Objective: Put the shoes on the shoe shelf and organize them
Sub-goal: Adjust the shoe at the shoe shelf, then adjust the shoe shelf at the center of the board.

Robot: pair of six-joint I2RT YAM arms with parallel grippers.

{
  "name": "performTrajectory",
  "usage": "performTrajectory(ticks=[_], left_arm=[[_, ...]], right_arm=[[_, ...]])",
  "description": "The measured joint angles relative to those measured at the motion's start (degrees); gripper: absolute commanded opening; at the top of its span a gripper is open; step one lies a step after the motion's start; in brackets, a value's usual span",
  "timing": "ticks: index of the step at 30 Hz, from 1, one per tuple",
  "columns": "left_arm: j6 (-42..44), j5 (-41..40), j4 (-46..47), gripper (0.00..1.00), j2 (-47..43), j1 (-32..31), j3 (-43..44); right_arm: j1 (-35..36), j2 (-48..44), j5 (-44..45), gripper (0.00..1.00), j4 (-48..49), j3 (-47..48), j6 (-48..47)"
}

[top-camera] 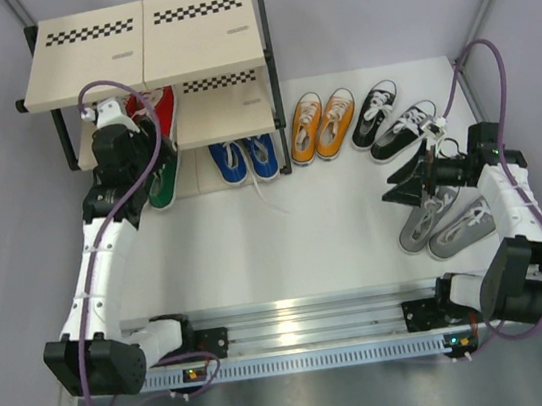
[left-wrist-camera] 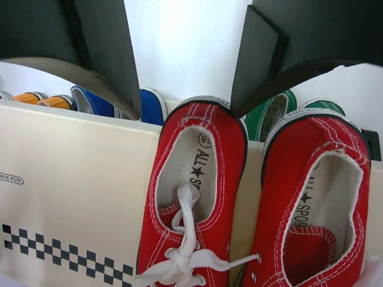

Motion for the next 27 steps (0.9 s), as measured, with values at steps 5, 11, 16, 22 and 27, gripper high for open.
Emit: performTrajectory(ticks=[5,11,16,22,27], left_arm=[[0.6,0.1,0.4,0.7,-1.6,0.2,0.0],[7.0,1.6,0.5,0.61,-8.6,0.3,0.1],[13.0,8.7,1.5,0.14,-13.2,0.2,0.1],[22.0,10.0,2.2,0.0,-10.0,-8.1,0.6],[33.7,-1.4,2.1,0.0,-1.6,-26.6,3.0]], right_arm=[[-0.4,0.1,-0.2,0.98,-1.5,0.7,-1.1],[-0.4,0.2,-0.5,0.98,-3.0,0.7,-2.4],[-0.6,0.2,-0.5,0.98,-3.8,0.7,-2.8],[-0.6,0.2,-0.5,0.98,-3.8,0.7,-3.2],[-0.6,0.2,-0.5,0.98,-3.9,0.7,-3.3]])
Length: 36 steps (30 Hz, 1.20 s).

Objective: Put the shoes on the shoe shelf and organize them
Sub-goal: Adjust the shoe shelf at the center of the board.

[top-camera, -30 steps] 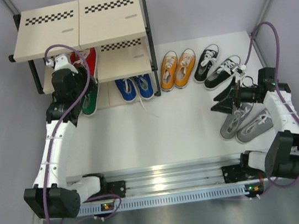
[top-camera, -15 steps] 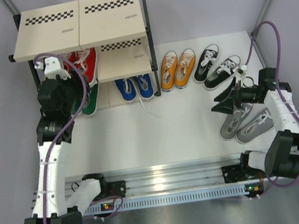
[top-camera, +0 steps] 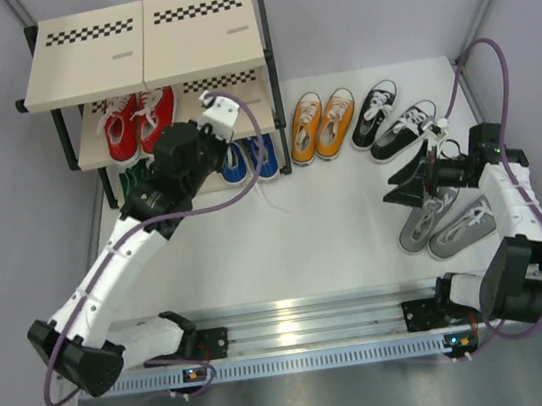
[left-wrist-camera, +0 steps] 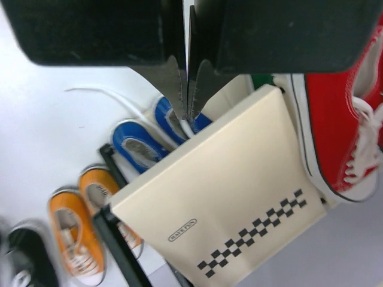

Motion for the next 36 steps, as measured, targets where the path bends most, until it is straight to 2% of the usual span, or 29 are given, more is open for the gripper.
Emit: performTrajectory(ticks=[6,10,21,36], left_arm=[[11.1,-11.8,5.3,0.0,9.0,-1.6,1.3],[15.4,-15.0,9.6,0.0,12.9,-0.4,1.3],[18.3,-15.3,15.4,0.0,21.3,7.0,2.9],[18.2,-14.1,17.0,0.01,22.5,13.0,3.2]], right_arm=[[0.0,0.1,0.0,0.98,0.0,0.0,-0.1],[0.0,0.4,0.0,0.98,-0.1,0.0,-0.2],[-0.1,1.0,0.0,0.99,-1.2,0.8,-2.0],[-0.5,1.6,-0.2,0.99,-3.2,1.5,-4.2]])
